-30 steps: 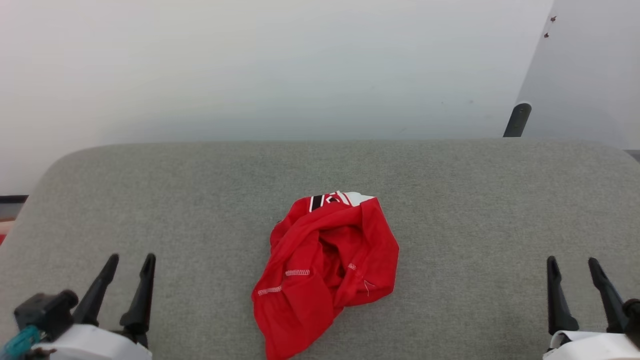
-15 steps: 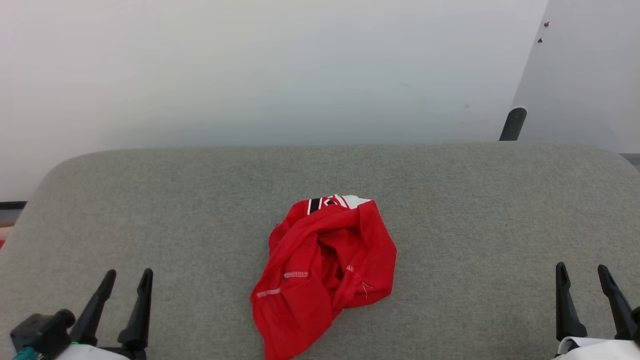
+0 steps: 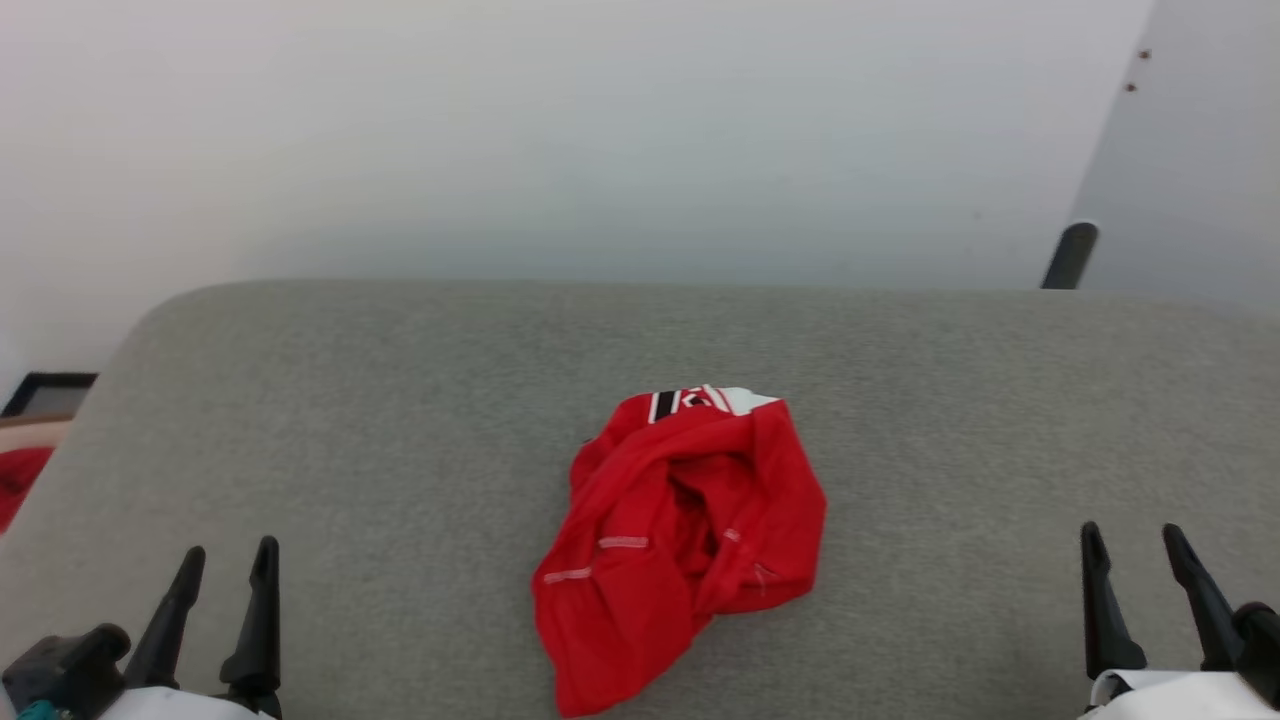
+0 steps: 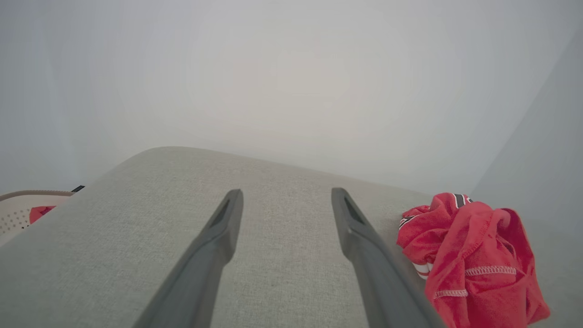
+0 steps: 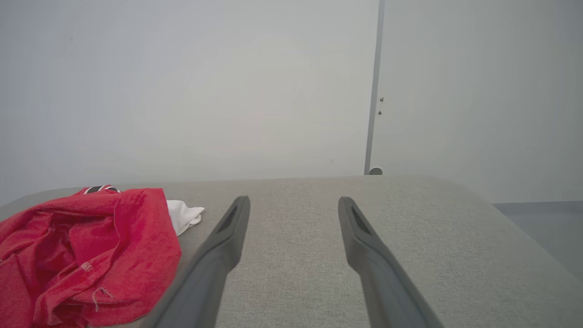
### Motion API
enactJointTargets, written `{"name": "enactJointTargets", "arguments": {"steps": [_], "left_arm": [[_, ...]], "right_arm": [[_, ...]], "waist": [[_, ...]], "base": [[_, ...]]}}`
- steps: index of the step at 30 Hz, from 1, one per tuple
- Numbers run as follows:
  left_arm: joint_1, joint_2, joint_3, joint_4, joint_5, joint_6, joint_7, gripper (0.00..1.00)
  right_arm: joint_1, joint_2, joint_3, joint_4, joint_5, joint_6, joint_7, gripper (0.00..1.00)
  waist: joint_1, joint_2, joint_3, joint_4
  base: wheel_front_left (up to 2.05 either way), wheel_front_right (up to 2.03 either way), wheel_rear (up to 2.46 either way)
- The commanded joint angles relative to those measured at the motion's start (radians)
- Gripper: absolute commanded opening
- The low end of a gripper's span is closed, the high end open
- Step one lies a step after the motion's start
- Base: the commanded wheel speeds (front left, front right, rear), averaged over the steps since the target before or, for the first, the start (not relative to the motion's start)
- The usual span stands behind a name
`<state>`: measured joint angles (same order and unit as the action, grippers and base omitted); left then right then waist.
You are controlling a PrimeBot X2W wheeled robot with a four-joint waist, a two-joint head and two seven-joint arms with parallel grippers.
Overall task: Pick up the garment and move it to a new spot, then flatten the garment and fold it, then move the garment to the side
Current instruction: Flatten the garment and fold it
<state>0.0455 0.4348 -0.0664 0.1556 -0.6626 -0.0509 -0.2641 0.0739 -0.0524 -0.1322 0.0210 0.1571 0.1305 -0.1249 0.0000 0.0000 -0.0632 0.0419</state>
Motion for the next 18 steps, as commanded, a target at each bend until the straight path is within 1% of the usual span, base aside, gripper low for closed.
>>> {"name": "enactJointTargets", "arguments": {"steps": [1,7,12,16,17,18], "left_arm": [[-0.006,-0.004,0.002,0.004,0.001,0.008,0.001,1.00],[-0.019,-0.020,0.006,0.002,0.006,0.034,0.002,1.00],[-0.047,-0.039,-0.027,-0.005,0.029,0.046,0.010,1.00],[-0.068,-0.065,-0.050,0.005,0.047,0.061,0.008,1.00],[-0.068,-0.065,-0.050,0.005,0.047,0.061,0.008,1.00],[-0.076,-0.074,-0.059,0.008,0.050,0.060,0.007,1.00]], "right_arm": [[-0.017,-0.007,0.011,-0.007,-0.004,0.000,0.010,1.00],[-0.048,-0.039,0.033,-0.019,0.011,0.000,0.052,1.00],[-0.096,-0.087,0.035,-0.032,0.028,0.000,0.109,1.00],[-0.151,-0.133,0.046,-0.028,0.053,0.000,0.188,1.00],[-0.151,-0.133,0.046,-0.028,0.053,0.000,0.188,1.00],[-0.166,-0.146,0.044,-0.025,0.064,0.000,0.210,1.00]], "waist": [[0.0000,0.0000,0.010,0.043],[0.0000,0.0000,0.028,0.154],[0.0000,0.0000,0.068,0.255],[0.0000,0.0000,0.102,0.317],[0.0000,0.0000,0.102,0.317],[0.0000,0.0000,0.112,0.334]], "base": [[0.00,0.00,0.00],[0.00,0.00,0.00],[0.00,0.00,0.00],[0.00,0.00,0.00],[0.00,0.00,0.00],[0.00,0.00,0.00]]}}
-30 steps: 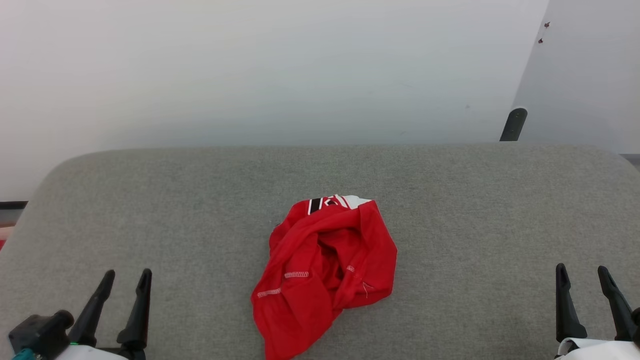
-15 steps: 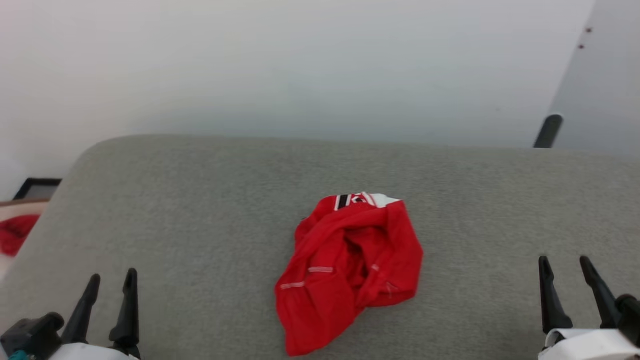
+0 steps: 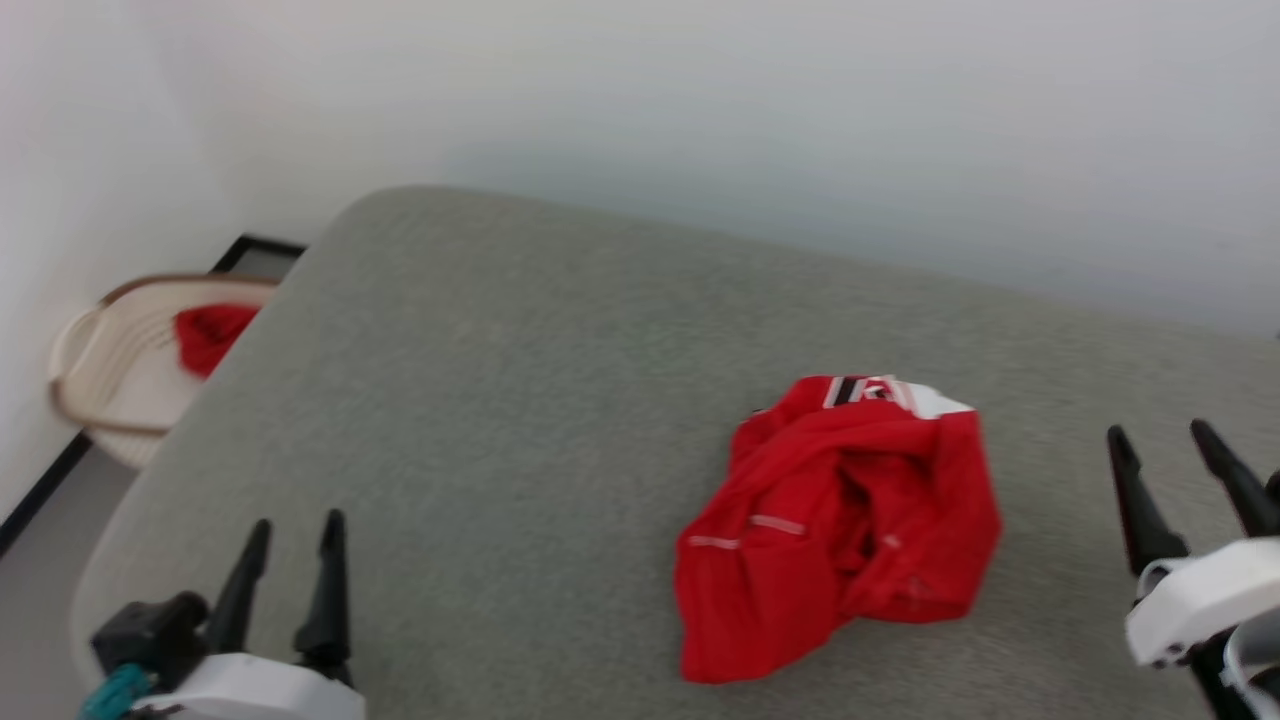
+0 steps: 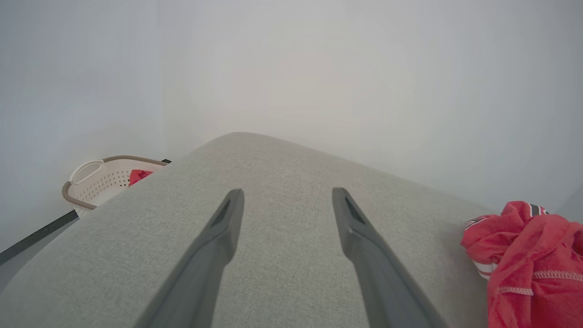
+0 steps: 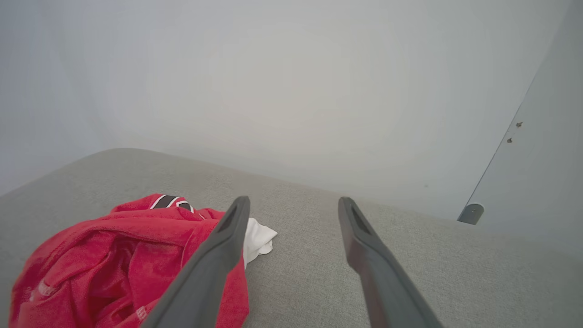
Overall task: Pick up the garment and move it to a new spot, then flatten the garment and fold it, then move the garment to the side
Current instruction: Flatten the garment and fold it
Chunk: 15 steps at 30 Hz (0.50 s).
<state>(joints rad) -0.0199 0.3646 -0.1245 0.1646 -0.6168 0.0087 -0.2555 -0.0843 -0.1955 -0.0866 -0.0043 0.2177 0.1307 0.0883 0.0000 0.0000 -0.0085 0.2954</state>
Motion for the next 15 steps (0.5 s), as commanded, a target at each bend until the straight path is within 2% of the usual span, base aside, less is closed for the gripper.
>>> {"name": "enactJointTargets", "arguments": {"steps": [1,7,15], "left_arm": [[-0.015,-0.011,-0.006,0.004,0.007,0.002,-0.003,1.00],[-0.048,-0.065,-0.027,0.029,0.021,-0.011,-0.007,1.00],[-0.110,-0.137,-0.038,0.070,0.048,-0.055,-0.008,1.00]], "right_arm": [[-0.022,-0.013,-0.002,0.007,0.010,0.000,0.018,1.00],[-0.098,-0.091,0.001,0.041,0.064,0.000,0.179,1.00],[-0.217,-0.182,0.013,0.113,0.124,0.000,0.366,1.00]], "waist": [[0.0000,0.0000,0.063,0.093],[0.0000,0.0000,0.117,0.161],[0.0000,0.0000,0.198,0.214]], "base": [[0.00,0.00,0.00],[0.00,0.00,0.00],[0.00,0.00,0.00]]}}
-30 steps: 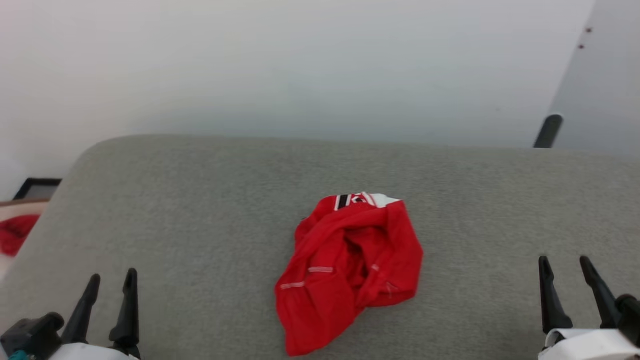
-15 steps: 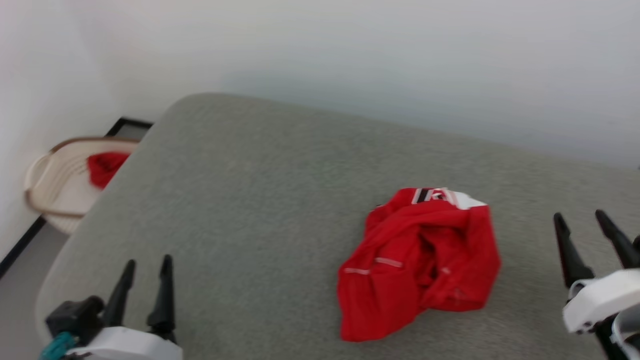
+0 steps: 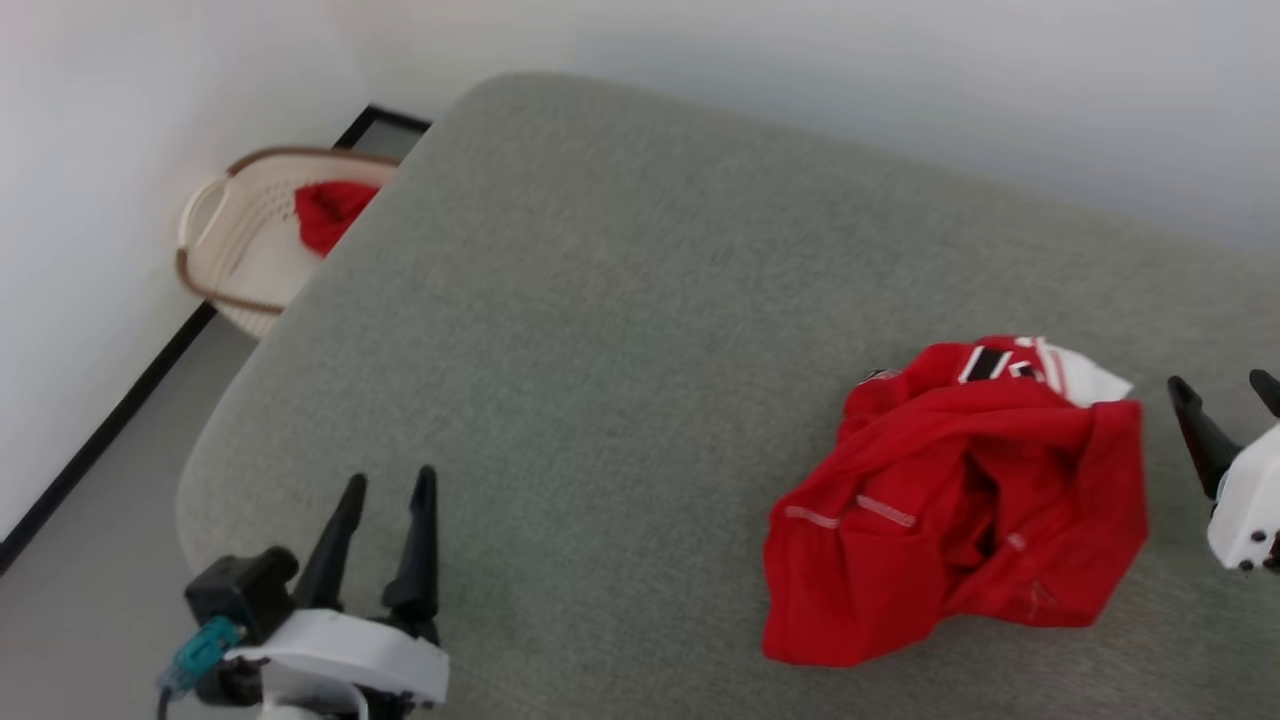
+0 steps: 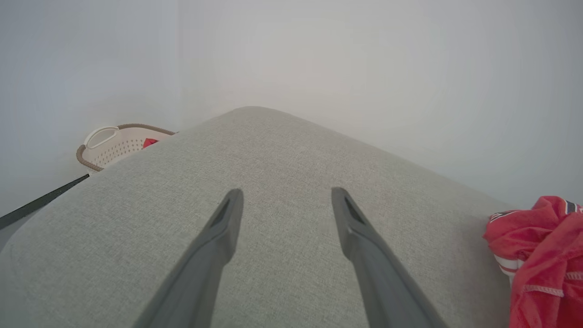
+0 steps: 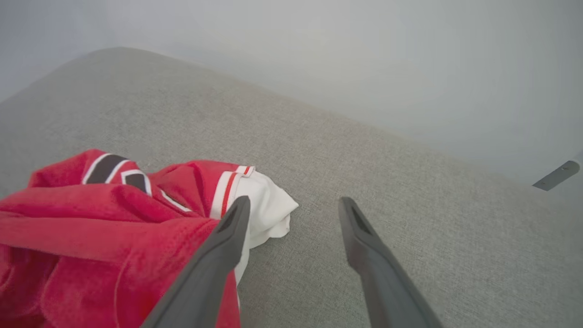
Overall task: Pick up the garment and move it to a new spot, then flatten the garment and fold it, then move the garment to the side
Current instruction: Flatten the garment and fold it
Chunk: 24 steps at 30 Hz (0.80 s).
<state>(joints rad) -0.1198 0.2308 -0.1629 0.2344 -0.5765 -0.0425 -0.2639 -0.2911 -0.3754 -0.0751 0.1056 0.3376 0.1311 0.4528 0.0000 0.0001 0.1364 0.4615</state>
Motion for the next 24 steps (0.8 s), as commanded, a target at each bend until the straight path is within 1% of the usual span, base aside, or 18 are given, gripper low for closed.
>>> {"name": "enactJointTargets", "arguments": {"steps": [1,6,10,14,22,23,24], "left_arm": [[-0.016,-0.010,0.002,0.003,0.011,-0.010,0.001,1.00],[-0.042,-0.052,0.014,0.016,0.038,-0.036,0.000,1.00],[-0.053,-0.081,0.021,0.030,0.055,-0.052,0.001,1.00],[-0.067,-0.102,0.028,0.044,0.068,-0.065,0.000,1.00],[-0.083,-0.126,0.045,0.069,0.076,-0.081,0.000,1.00],[-0.083,-0.127,0.047,0.071,0.076,-0.083,0.000,1.00],[-0.084,-0.128,0.049,0.074,0.078,-0.082,0.000,1.00]], "right_arm": [[-0.022,-0.011,0.005,0.012,0.008,-0.001,0.025,1.00],[-0.081,-0.040,0.014,0.063,0.034,-0.001,0.133,1.00],[-0.122,-0.041,0.009,0.109,0.039,-0.001,0.212,1.00],[-0.158,-0.024,0.009,0.152,0.052,-0.001,0.262,1.00],[-0.214,0.004,0.021,0.284,0.025,-0.001,0.368,1.00],[-0.218,0.005,0.024,0.299,0.019,-0.001,0.381,0.62],[-0.223,0.008,0.021,0.312,0.019,-0.001,0.387,0.04]], "waist": [[0.0000,-0.0001,0.062,0.052],[0.0000,-0.0001,0.103,0.073],[0.0000,-0.0001,0.127,0.085],[0.0000,-0.0001,0.142,0.091],[0.0000,-0.0001,0.155,0.086],[0.0000,-0.0001,0.154,0.084],[0.0000,-0.0001,0.153,0.082]], "base": [[0.00,0.00,0.00],[0.00,0.00,0.00],[0.00,0.00,0.00],[0.00,0.00,0.00],[0.00,0.00,0.00],[0.00,0.00,0.00],[0.00,0.00,0.00]]}}
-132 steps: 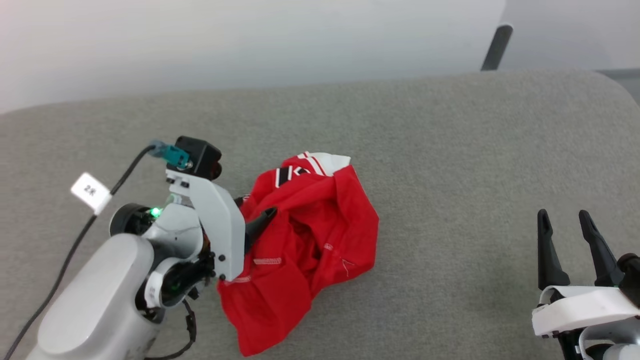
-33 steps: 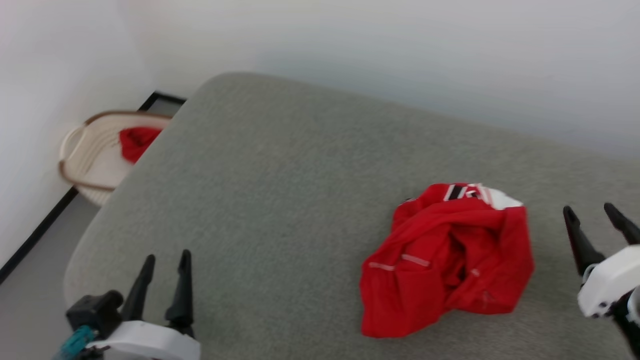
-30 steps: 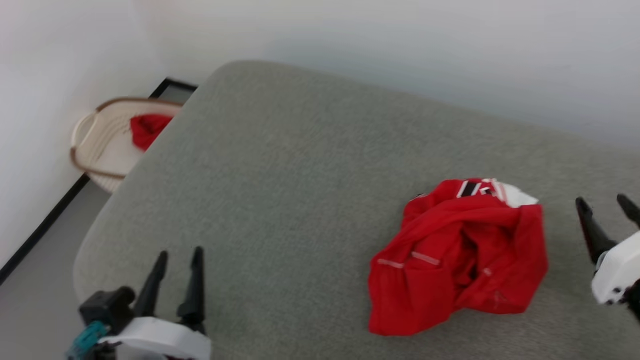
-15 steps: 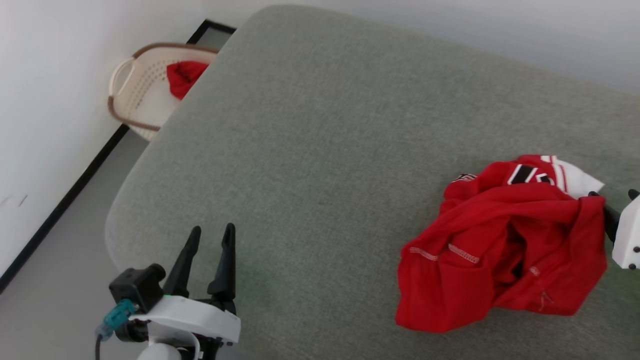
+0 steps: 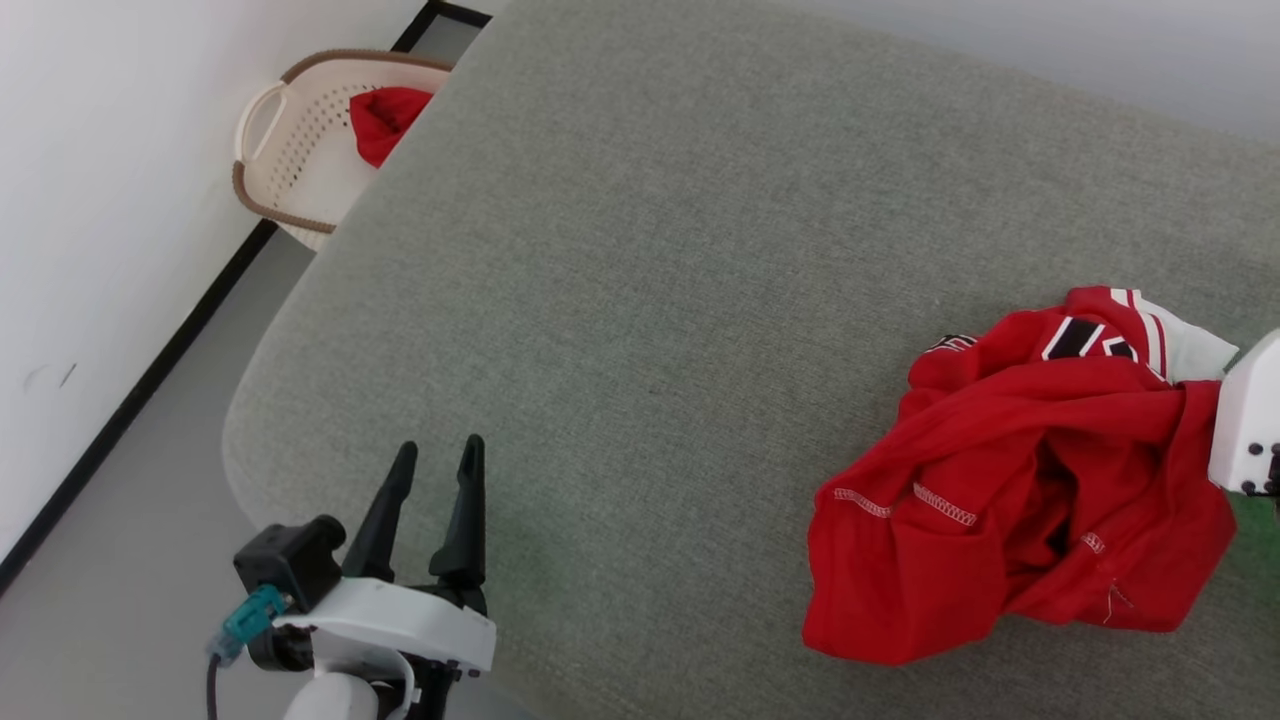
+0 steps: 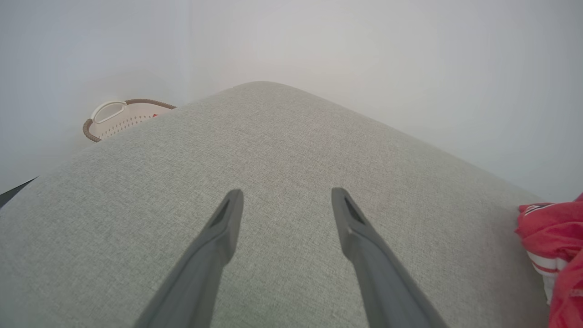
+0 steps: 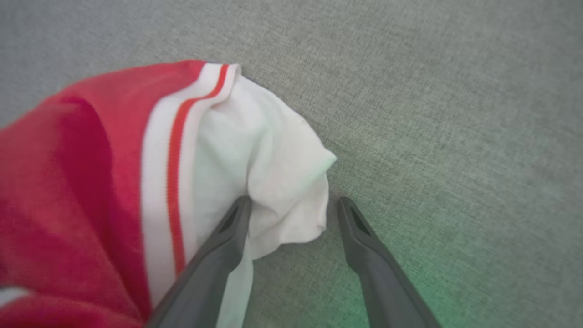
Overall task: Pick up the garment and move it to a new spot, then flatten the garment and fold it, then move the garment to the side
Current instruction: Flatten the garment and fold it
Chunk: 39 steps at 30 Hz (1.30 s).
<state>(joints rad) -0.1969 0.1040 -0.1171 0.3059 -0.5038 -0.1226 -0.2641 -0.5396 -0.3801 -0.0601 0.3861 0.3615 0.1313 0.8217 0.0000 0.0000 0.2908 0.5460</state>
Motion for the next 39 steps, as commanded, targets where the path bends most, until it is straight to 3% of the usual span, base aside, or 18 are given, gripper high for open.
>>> {"name": "enactJointTargets", "arguments": {"steps": [1,15,29,39], "left_arm": [[-0.007,-0.002,0.006,0.005,0.006,-0.003,0.001,1.00],[0.009,0.031,0.058,-0.012,0.022,-0.008,0.001,1.00],[0.030,0.077,0.085,-0.028,0.021,-0.006,0.001,1.00],[0.034,0.096,0.077,-0.043,0.017,0.000,0.020,1.00]], "right_arm": [[0.020,0.014,0.004,0.040,-0.005,-0.001,0.022,0.00],[-0.060,-0.013,0.006,-0.049,0.015,-0.001,-0.028,0.00],[0.110,-0.066,-0.129,-0.155,0.027,-0.001,-0.029,0.00],[0.268,-0.027,-0.273,-0.140,-0.013,-0.001,-0.037,0.00]], "waist": [[0.0000,0.0000,-0.004,-0.004],[0.0000,0.0000,-0.064,-0.118],[0.0000,0.0000,-0.123,-0.269],[0.0000,0.0000,-0.141,-0.326]], "base": [[0.00,0.00,0.00],[0.00,0.00,0.00],[0.00,0.00,0.00],[0.00,0.00,0.00]]}}
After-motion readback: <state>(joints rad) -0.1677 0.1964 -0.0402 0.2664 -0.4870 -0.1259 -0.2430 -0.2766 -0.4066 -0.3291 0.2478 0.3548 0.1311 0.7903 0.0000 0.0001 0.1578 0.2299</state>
